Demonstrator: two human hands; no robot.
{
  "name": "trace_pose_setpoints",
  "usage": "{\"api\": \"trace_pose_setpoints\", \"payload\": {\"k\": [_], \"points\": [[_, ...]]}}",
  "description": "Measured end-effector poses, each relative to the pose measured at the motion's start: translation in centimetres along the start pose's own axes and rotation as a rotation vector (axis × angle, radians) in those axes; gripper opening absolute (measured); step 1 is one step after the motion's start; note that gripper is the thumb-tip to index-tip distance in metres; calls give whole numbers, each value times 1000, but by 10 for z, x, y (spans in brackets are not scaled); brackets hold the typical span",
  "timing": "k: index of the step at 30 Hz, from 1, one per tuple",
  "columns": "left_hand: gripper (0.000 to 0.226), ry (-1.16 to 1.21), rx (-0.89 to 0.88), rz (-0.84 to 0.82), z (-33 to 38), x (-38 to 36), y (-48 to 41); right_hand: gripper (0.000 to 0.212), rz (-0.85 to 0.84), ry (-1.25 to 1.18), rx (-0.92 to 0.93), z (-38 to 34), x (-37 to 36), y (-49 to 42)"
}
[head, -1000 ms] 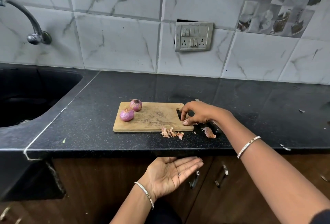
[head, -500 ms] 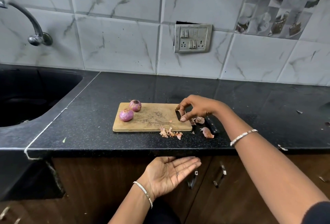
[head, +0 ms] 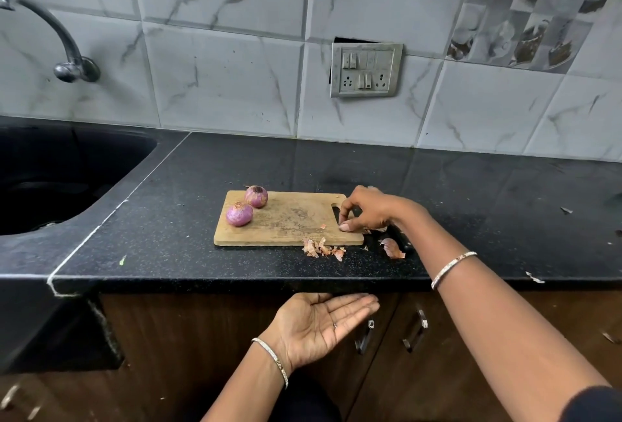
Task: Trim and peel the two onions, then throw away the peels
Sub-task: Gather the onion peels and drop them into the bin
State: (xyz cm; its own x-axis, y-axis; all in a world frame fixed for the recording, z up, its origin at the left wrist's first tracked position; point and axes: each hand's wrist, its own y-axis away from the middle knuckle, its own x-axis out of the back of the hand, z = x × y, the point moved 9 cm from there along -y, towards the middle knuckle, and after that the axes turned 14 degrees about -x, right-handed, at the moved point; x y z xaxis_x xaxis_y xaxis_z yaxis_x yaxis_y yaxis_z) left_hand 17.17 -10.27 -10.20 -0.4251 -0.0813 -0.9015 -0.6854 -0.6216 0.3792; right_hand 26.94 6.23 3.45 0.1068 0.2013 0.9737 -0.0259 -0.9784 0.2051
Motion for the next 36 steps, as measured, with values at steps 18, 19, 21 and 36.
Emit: {"api": "trace_pose_setpoints", "payload": {"k": [18,19,21,36], "points": [[61,22,-7,10,2,2,-1,14,96,-424,142,-22,4,44],[60,22,-9,13,2,1,-1,12,171,-466,148,-26,7,51],[60,6,-18,18,2,1,-1,16,263,-470,150,-40,6,58],[59,-7,-100,30,7,3,-5,39,535,-612,274,-41,-39,126]]}}
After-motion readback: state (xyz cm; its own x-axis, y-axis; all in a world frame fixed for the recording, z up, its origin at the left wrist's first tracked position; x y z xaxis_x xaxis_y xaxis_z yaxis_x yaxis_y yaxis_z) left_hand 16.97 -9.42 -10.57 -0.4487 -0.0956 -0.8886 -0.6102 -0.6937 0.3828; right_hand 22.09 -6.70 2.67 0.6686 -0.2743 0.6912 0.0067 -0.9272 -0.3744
